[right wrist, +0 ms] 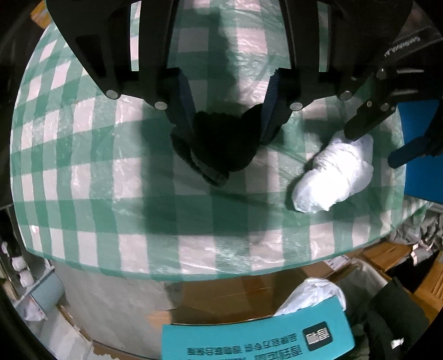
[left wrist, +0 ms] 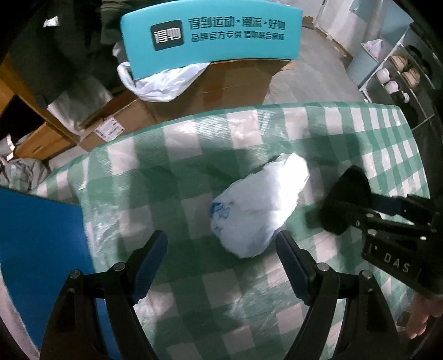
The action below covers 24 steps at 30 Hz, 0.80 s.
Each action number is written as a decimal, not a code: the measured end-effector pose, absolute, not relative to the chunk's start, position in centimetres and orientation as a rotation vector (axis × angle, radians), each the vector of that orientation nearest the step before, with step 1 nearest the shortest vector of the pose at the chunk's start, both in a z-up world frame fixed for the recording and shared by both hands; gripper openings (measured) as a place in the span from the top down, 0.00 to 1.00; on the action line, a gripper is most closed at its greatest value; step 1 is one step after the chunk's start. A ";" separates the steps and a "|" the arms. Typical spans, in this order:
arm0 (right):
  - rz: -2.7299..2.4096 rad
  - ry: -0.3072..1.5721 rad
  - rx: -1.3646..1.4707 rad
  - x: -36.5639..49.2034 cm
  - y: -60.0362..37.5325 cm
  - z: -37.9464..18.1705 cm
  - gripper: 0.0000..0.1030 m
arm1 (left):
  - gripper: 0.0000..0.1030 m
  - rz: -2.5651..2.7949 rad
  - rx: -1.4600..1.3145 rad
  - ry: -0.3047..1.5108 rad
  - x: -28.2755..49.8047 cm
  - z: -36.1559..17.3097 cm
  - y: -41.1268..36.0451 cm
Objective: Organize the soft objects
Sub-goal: 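Close the right gripper on the black sock while the left gripper closes on the white cloth, then lift and carry the white cloth and black sock over the box with both grippers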
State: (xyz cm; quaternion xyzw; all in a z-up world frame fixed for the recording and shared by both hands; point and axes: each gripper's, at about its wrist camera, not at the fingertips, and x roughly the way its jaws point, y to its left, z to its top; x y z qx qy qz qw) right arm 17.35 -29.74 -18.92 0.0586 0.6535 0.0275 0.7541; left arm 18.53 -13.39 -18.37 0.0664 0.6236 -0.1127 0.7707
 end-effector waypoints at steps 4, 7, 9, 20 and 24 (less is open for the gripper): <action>0.018 1.422 0.165 16.9 -31.0 -18.9 0.60 | 0.20 -0.251 0.142 1.354 18.9 -18.6 -14.6; 0.017 1.421 0.176 16.4 -31.5 -18.9 0.60 | 0.20 -0.259 0.169 1.340 19.1 -18.8 -15.6; 0.012 1.418 0.162 16.0 -31.7 -18.9 0.60 | 0.20 -0.257 0.193 1.332 19.3 -19.0 -16.2; 0.021 1.406 0.129 14.9 -31.6 -18.4 0.60 | 0.42 -0.258 0.236 1.285 18.9 -19.4 -17.0; 0.029 1.394 0.116 14.8 -31.3 -17.8 0.60 | 0.44 -0.260 0.247 1.250 18.3 -18.6 -16.9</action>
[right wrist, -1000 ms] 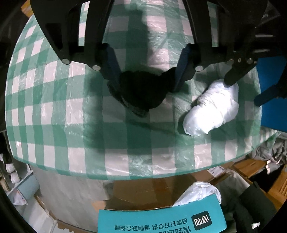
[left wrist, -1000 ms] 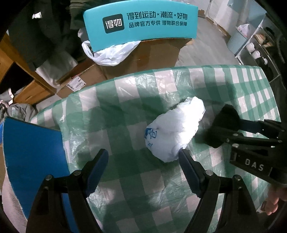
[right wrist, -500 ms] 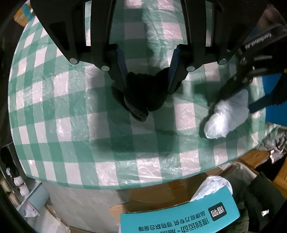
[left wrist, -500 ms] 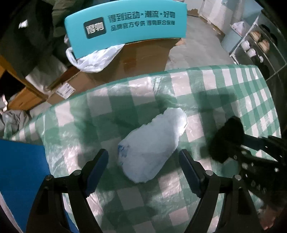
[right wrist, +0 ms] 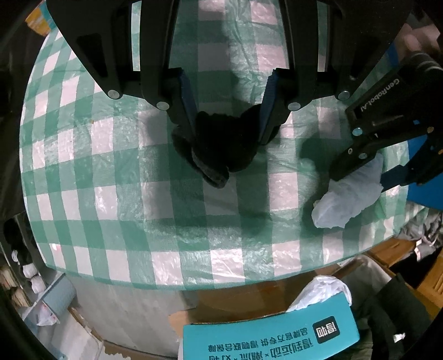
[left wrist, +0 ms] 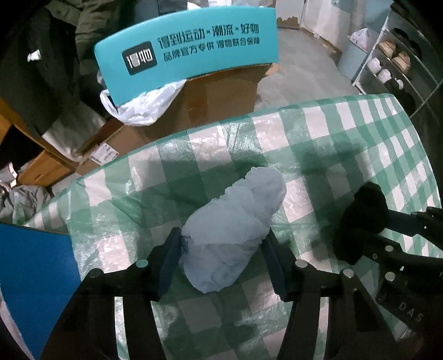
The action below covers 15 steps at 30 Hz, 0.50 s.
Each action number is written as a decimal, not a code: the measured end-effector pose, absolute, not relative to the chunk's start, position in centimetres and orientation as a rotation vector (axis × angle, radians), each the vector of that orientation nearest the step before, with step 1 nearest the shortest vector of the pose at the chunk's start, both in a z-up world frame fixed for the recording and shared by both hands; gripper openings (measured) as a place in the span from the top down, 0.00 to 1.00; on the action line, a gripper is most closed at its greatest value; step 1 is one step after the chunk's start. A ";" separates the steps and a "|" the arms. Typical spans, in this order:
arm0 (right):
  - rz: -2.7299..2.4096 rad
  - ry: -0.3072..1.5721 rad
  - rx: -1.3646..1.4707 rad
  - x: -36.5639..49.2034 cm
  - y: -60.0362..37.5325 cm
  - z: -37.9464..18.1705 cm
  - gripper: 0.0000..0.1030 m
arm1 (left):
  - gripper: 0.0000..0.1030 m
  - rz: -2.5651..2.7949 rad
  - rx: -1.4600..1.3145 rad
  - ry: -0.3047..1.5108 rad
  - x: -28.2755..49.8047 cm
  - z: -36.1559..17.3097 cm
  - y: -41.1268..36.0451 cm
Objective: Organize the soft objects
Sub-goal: 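Lift and carry the white cloth and black sock over the box with both grippers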
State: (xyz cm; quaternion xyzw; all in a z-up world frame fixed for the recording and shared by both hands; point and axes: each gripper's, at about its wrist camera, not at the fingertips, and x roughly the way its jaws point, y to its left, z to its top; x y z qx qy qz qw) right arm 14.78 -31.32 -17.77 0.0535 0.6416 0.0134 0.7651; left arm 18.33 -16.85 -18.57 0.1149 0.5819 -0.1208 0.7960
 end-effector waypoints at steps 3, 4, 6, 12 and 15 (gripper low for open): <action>0.037 1.378 0.101 14.4 -30.9 -17.0 0.60 | 0.44 -0.252 0.250 1.230 17.9 -17.6 -16.6; 0.038 1.372 0.095 14.3 -30.8 -16.7 0.60 | 0.44 -0.248 0.251 1.226 17.7 -17.3 -16.5; 0.044 1.363 0.085 14.1 -30.5 -16.2 0.60 | 0.44 -0.236 0.251 1.218 17.5 -16.7 -16.3; 0.059 1.333 0.062 13.2 -29.8 -14.5 0.60 | 0.44 -0.219 0.214 1.199 16.5 -14.7 -15.1; 0.067 1.323 0.059 12.8 -29.4 -13.6 0.60 | 0.44 -0.208 0.213 1.183 15.8 -13.5 -14.6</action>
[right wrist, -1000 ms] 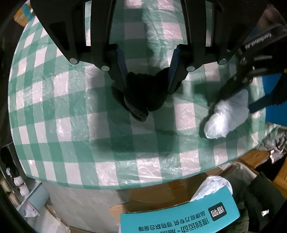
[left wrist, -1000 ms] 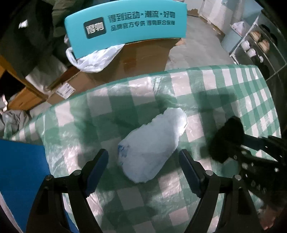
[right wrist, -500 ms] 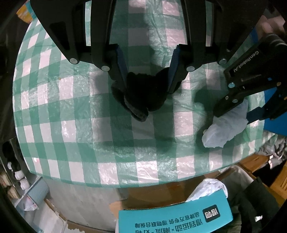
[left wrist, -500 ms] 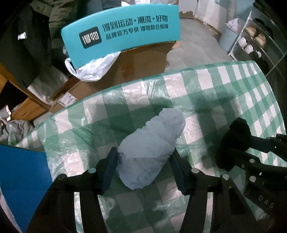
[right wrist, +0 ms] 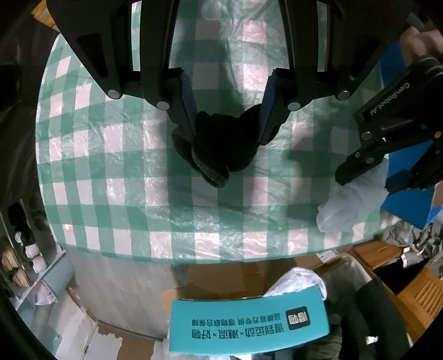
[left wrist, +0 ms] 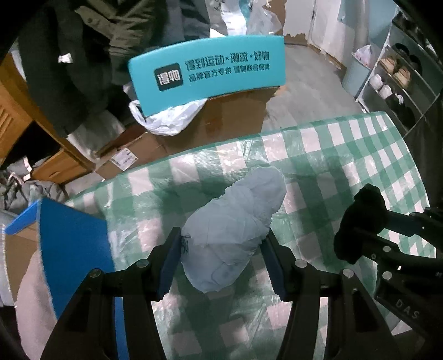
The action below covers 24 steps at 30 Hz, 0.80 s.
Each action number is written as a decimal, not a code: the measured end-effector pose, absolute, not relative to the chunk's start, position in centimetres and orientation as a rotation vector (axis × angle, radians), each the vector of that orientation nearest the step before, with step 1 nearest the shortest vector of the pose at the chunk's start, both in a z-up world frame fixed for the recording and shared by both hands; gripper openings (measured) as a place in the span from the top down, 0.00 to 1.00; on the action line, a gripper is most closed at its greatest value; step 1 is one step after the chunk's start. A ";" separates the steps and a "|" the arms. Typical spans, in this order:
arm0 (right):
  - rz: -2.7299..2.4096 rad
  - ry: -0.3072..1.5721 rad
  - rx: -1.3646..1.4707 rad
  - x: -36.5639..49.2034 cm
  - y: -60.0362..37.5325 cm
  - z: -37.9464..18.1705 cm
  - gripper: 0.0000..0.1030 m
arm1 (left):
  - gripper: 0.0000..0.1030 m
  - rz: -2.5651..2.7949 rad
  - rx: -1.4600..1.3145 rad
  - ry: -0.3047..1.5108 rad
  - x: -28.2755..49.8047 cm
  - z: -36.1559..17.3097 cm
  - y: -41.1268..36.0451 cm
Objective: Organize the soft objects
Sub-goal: 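Lift and carry the white cloth and black sock over the box with both grippers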
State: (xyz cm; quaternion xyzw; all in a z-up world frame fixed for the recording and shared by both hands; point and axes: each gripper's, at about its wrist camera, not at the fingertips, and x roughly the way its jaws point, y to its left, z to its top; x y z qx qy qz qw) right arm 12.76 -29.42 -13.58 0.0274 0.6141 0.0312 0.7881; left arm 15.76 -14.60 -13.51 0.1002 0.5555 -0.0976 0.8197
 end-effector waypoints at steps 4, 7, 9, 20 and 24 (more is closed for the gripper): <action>0.076 1.306 0.056 12.2 -29.0 -12.3 0.60 | 0.44 -0.200 0.202 1.167 15.1 -12.1 -14.1; 0.088 1.292 0.055 11.7 -28.6 -11.3 0.60 | 0.44 -0.193 0.190 1.155 14.5 -11.1 -13.6; 0.095 1.280 0.050 11.5 -28.4 -10.7 0.60 | 0.44 -0.191 0.185 1.145 14.0 -10.3 -13.3; 0.158 1.208 0.037 9.8 -26.3 -7.0 0.60 | 0.44 -0.160 0.162 1.099 11.2 -6.8 -10.8; 0.184 1.188 0.033 9.4 -25.5 -5.9 0.60 | 0.44 -0.143 0.146 1.084 10.7 -5.6 -9.7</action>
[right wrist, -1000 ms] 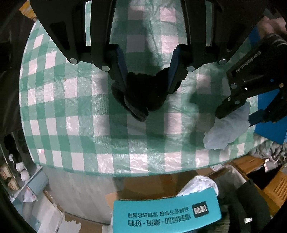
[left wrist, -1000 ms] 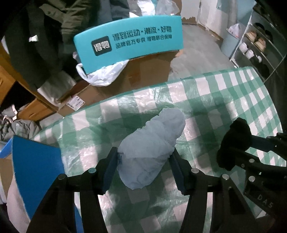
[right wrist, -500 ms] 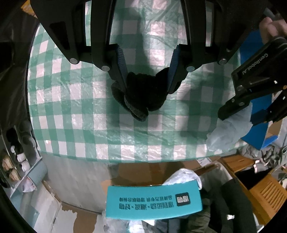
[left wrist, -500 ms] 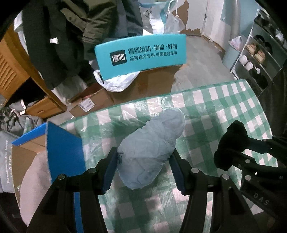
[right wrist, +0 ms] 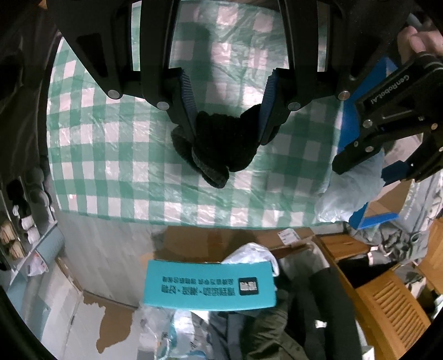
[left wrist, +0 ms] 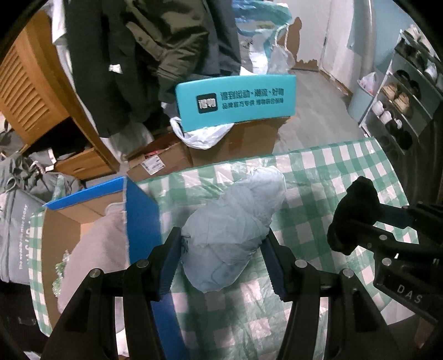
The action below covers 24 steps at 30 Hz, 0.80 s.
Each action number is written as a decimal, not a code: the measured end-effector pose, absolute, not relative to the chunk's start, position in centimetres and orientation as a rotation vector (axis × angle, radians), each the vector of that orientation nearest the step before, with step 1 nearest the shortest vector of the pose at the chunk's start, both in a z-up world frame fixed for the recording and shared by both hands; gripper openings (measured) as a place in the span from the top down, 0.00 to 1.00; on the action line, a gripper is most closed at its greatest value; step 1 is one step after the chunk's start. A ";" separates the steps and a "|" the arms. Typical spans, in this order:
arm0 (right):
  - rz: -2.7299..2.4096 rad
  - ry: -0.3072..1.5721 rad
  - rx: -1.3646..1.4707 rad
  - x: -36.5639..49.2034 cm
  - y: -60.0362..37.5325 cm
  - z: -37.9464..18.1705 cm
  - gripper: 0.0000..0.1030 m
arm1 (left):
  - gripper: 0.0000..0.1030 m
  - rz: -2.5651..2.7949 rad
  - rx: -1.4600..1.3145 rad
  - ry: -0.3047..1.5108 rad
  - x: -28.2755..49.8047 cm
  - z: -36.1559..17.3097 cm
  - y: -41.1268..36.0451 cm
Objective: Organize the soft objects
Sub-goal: 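Lift and carry the white cloth and black sock over the box with both grippers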
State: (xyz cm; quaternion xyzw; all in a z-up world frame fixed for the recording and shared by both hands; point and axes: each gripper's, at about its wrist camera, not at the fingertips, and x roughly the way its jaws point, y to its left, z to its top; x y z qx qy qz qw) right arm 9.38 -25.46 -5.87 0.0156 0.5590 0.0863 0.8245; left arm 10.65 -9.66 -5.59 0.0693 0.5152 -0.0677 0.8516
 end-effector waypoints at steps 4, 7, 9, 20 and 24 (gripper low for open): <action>0.208 1.174 0.035 9.2 -24.7 -5.1 0.60 | 0.44 -0.127 0.141 1.070 10.0 -4.6 -8.6; 0.221 1.166 0.029 9.2 -23.9 -4.6 0.60 | 0.44 -0.116 0.133 1.060 9.6 -4.1 -7.6; 0.232 1.162 0.022 9.3 -23.2 -4.3 0.60 | 0.44 -0.106 0.128 1.057 9.5 -3.8 -6.8; 0.297 1.135 -0.007 10.0 -18.9 -2.8 0.60 | 0.44 -0.049 0.088 1.033 8.9 -2.7 -2.2; 0.324 1.130 -0.019 10.3 -16.9 -2.6 0.60 | 0.44 -0.015 0.076 1.024 8.8 -2.4 -0.4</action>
